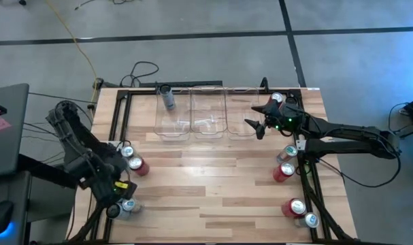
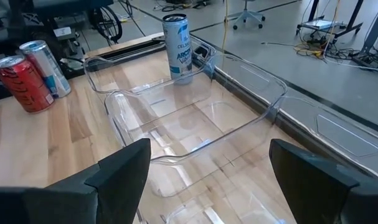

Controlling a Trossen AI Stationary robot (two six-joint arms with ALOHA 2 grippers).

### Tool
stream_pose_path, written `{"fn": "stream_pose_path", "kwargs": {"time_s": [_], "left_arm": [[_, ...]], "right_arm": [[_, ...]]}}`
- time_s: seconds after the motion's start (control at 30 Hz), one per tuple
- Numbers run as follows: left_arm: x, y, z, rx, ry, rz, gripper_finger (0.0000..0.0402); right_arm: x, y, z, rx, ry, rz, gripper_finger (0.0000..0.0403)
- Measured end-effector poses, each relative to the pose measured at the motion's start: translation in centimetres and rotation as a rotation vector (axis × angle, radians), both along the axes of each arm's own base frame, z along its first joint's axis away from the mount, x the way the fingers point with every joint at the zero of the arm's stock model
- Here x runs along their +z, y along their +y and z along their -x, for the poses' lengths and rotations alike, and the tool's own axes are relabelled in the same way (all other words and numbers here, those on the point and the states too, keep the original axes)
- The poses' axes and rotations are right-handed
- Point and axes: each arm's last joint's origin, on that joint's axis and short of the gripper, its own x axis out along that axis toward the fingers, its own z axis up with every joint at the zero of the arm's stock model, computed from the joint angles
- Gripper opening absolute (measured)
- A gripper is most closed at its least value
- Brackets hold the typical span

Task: Sort soda cans
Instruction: Put the white-blue soda can into the left transparent bin

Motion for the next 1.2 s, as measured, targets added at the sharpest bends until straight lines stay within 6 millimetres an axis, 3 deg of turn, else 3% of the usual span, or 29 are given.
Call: {"fn": "stream_pose_path", "kwargs": {"time_s": [0.6,0.93,1.2], "left_arm": [[-2.9,-3.2,-0.2,-0.091,0.084,-0.206,0.0322],[-3.1,-3.4,-0.3,-0.043,0.080,-0.216,0.0322],[-3.1,-3.4,-0.3,-0.030,0.092,-0.209,0.0345]], "right_arm": [[-0.5,0.0,0.1,0.000,0.026,-0.004,0.0350],[-0.4,0.0,0.1,0.000,0.025,-0.001,0.0350],[-0.5,0.0,0.1,0.000,0.033,-0.003,0.0350]]}}
